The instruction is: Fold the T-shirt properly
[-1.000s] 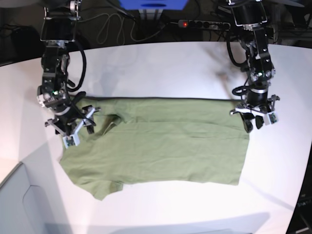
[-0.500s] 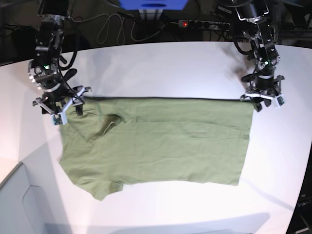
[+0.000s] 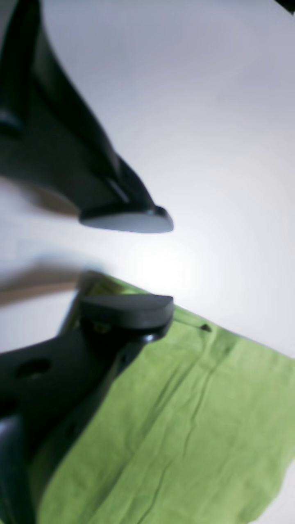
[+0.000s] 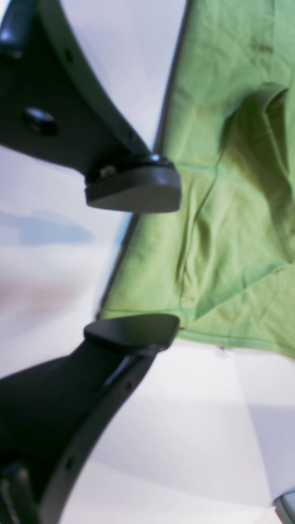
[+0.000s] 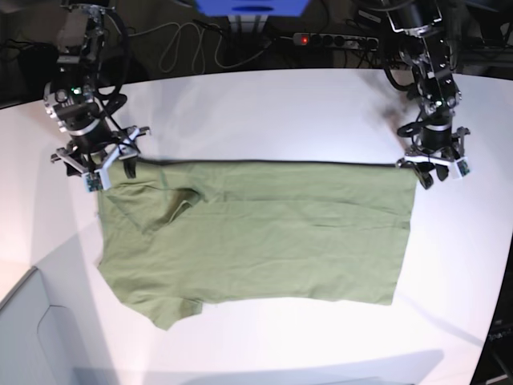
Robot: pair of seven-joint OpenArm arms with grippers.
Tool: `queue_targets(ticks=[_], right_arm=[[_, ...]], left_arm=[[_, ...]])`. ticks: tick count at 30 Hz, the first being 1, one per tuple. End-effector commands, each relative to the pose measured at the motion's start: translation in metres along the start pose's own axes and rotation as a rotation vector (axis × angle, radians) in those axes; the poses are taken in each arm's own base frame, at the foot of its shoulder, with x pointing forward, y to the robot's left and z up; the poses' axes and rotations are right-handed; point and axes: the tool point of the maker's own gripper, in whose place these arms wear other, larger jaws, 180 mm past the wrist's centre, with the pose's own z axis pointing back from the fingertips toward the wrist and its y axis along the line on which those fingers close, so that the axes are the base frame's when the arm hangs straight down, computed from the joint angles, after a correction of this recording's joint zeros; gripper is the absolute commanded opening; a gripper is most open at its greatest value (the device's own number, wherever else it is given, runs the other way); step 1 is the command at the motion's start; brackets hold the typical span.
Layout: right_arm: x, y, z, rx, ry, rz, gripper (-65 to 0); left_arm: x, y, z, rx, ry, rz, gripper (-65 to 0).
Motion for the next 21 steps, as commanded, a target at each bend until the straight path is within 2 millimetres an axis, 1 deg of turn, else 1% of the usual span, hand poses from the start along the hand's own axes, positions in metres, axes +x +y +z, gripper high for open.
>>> queue_targets(ticks=[1, 3, 6, 8, 12, 16, 21], right_arm=[[0.012, -0.002, 0.003, 0.003, -0.046, 0.017, -27.7], [0.012, -0.002, 0.003, 0.003, -0.046, 0.017, -27.7], [0.012, -0.002, 0.003, 0.003, -0.046, 0.017, -27.7], [0.012, -0.002, 0.003, 0.003, -0.046, 0.017, -27.7], [0.011, -0.002, 0.002, 0.003, -0.043, 0.015, -27.7], [0.011, -0.005, 0.003, -0.001, -0.041, 0.027, -27.8], [0.013, -0.007, 0.003, -0.005, -0.043, 0.03, -28.0]], left_arm=[[0.014, 0.0, -0.001, -0.006, -0.043, -0.01, -41.0], [0.012, -0.002, -0.001, -0.011, -0.038, -0.01, -41.0], [-0.008, -0.019, -0.005, -0.056, 0.011, -0.025, -41.0], [-0.013, -0.026, -0.006, -0.073, 0.024, -0.03, -41.0], [-0.014, -0.032, -0.006, -0.079, 0.023, -0.017, -41.0], [-0.015, -0.031, -0.006, -0.073, 0.025, -0.01, -41.0], [-0.023, -0.028, -0.004, -0.067, 0.044, -0.01, -41.5]])
